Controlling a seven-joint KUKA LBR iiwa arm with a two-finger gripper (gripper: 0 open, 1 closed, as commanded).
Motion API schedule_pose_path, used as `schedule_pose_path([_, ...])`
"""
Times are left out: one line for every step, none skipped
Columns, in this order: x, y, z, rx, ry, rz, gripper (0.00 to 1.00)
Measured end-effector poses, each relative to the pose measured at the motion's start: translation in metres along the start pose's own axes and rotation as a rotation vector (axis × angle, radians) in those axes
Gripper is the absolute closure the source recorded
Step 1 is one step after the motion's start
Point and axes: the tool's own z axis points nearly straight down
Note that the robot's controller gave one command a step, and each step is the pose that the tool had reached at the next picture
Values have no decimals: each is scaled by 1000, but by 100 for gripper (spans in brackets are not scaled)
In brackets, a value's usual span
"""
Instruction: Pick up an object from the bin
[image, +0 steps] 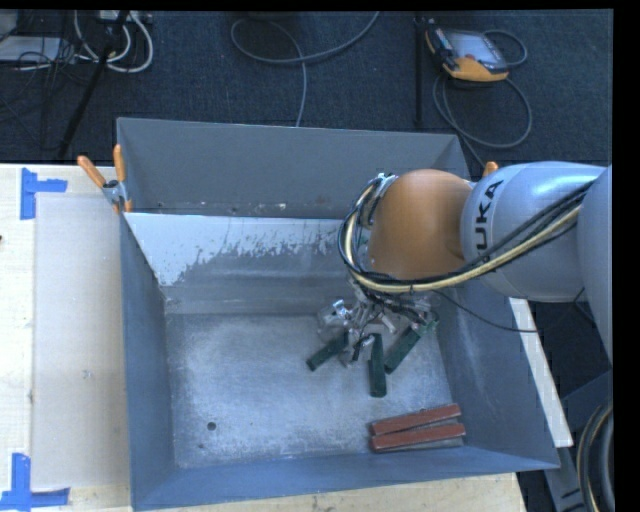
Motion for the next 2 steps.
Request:
schedule_pose_path([1,-3,-117,6,-6,-17,100])
schedule_pose_path([3,5,-156,3,-4,20,100])
